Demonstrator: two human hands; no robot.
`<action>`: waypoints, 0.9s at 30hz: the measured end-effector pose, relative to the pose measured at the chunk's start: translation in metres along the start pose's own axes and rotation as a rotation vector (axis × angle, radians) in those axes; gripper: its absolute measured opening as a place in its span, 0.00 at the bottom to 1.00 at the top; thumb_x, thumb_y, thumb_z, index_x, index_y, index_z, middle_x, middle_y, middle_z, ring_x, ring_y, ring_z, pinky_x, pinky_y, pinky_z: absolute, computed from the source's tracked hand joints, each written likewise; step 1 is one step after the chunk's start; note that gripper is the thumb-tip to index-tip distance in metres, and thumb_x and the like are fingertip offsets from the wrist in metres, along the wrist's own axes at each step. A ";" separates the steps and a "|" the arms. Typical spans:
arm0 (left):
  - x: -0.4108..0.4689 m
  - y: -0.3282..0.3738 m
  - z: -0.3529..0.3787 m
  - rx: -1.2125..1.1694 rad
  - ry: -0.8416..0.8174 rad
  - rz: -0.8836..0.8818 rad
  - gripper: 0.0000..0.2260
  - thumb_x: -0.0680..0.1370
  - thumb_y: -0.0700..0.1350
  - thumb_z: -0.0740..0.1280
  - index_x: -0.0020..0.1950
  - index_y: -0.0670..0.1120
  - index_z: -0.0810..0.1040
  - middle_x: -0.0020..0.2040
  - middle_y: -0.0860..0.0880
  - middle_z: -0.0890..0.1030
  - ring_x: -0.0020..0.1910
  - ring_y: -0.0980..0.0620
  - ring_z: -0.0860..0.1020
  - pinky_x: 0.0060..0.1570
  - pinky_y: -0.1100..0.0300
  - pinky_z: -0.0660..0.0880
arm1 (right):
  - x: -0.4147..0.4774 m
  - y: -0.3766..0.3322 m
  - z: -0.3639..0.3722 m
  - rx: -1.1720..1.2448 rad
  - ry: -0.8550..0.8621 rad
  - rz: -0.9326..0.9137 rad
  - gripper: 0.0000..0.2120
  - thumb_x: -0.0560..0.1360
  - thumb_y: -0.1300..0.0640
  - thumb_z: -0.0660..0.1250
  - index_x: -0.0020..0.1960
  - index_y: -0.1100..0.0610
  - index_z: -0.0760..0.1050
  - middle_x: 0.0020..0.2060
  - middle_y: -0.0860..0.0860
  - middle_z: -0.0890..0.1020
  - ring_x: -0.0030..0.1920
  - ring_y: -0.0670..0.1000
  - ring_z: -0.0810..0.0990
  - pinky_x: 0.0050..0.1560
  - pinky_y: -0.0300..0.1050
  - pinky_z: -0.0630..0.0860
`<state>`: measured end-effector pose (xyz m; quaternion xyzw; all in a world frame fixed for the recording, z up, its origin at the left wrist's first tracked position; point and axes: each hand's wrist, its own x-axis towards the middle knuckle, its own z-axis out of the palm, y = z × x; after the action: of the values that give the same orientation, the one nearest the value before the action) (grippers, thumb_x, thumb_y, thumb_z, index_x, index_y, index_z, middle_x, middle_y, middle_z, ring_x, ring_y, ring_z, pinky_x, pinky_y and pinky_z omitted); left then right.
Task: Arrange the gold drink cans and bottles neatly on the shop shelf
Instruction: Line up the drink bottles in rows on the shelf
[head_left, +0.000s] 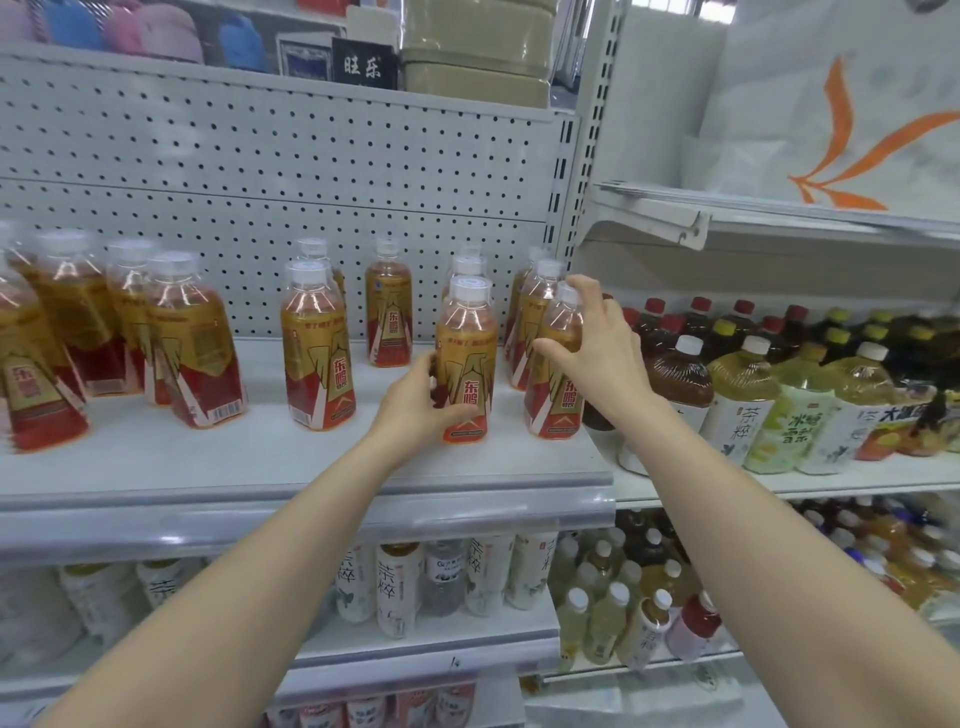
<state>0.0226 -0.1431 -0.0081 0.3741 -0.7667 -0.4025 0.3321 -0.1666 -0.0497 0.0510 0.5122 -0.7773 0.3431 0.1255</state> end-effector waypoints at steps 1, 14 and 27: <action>0.000 -0.001 -0.001 -0.003 -0.017 -0.003 0.34 0.72 0.46 0.76 0.74 0.48 0.64 0.68 0.49 0.74 0.66 0.47 0.74 0.62 0.49 0.75 | 0.001 0.000 -0.001 -0.027 -0.007 0.004 0.34 0.75 0.42 0.71 0.74 0.44 0.57 0.65 0.57 0.72 0.59 0.59 0.77 0.55 0.51 0.73; -0.016 -0.039 -0.084 0.383 0.710 0.396 0.27 0.73 0.40 0.73 0.70 0.43 0.68 0.66 0.43 0.68 0.65 0.45 0.66 0.68 0.55 0.63 | 0.007 -0.094 0.029 -0.013 -0.033 -0.233 0.32 0.76 0.39 0.67 0.75 0.46 0.59 0.66 0.55 0.71 0.57 0.58 0.78 0.54 0.52 0.74; 0.001 -0.066 -0.108 0.089 0.306 -0.063 0.34 0.71 0.52 0.76 0.71 0.47 0.63 0.65 0.47 0.76 0.63 0.45 0.76 0.59 0.49 0.75 | 0.001 -0.102 0.035 -0.020 -0.088 -0.084 0.29 0.77 0.43 0.68 0.71 0.50 0.60 0.60 0.57 0.74 0.56 0.60 0.77 0.49 0.47 0.67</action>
<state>0.1300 -0.2099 -0.0154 0.4691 -0.7122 -0.3167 0.4153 -0.0715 -0.0978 0.0675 0.5578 -0.7631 0.3070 0.1106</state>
